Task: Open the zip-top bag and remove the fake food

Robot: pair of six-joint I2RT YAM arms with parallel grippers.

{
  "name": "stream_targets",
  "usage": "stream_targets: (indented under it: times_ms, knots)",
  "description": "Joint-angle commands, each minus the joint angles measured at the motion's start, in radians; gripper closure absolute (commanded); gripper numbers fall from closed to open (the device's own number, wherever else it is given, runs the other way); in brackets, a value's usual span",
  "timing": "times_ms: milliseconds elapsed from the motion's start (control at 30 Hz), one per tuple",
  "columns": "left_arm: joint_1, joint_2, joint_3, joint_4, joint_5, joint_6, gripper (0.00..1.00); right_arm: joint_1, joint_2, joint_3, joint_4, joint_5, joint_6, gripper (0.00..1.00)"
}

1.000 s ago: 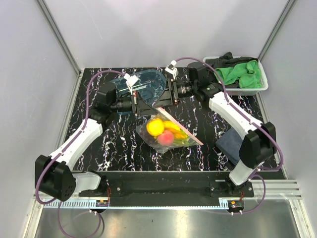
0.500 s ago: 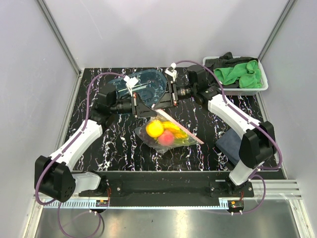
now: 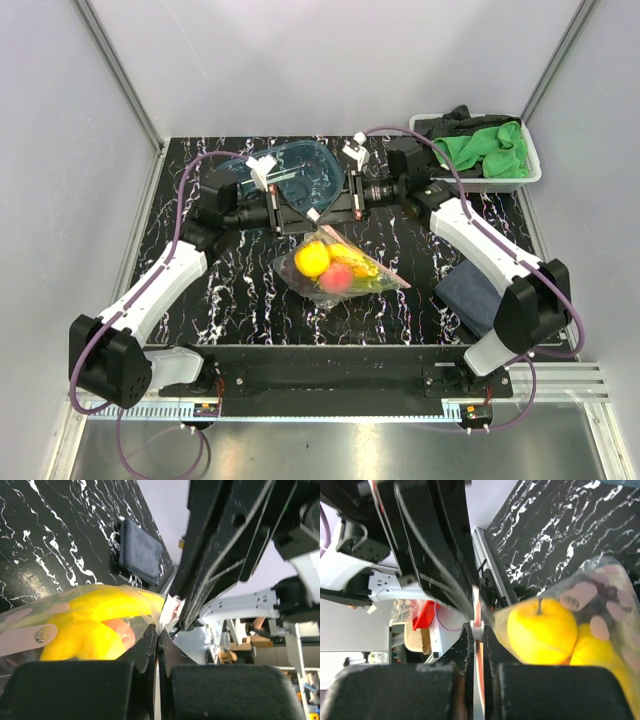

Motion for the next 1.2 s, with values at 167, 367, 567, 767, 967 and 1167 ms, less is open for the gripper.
stream_targets:
  times_ms: [167,367,567,767,967,1167]
  knots:
    - [0.058,-0.052,0.034,0.135,-0.086,-0.121,1.00,0.005,-0.183,-0.076,-0.203,0.100,-0.152,1.00]
    - [0.096,-0.055,0.072,0.069,-0.103,-0.083,1.00,0.005,-0.301,-0.182,-0.289,0.173,-0.184,1.00]
    - [0.098,-0.024,0.094,0.057,-0.113,-0.072,1.00,0.005,-0.480,-0.361,-0.389,0.277,-0.159,1.00]
    - [0.098,0.005,0.117,0.003,-0.135,-0.053,1.00,0.006,-0.655,-0.499,-0.458,0.340,-0.069,1.00]
    - [0.098,0.008,0.102,0.049,-0.139,-0.086,1.00,0.005,-0.769,-0.547,-0.508,0.348,-0.021,1.00]
    - [0.098,0.012,0.096,0.049,-0.089,-0.086,1.00,0.005,-0.703,-0.469,-0.518,0.345,-0.055,0.57]
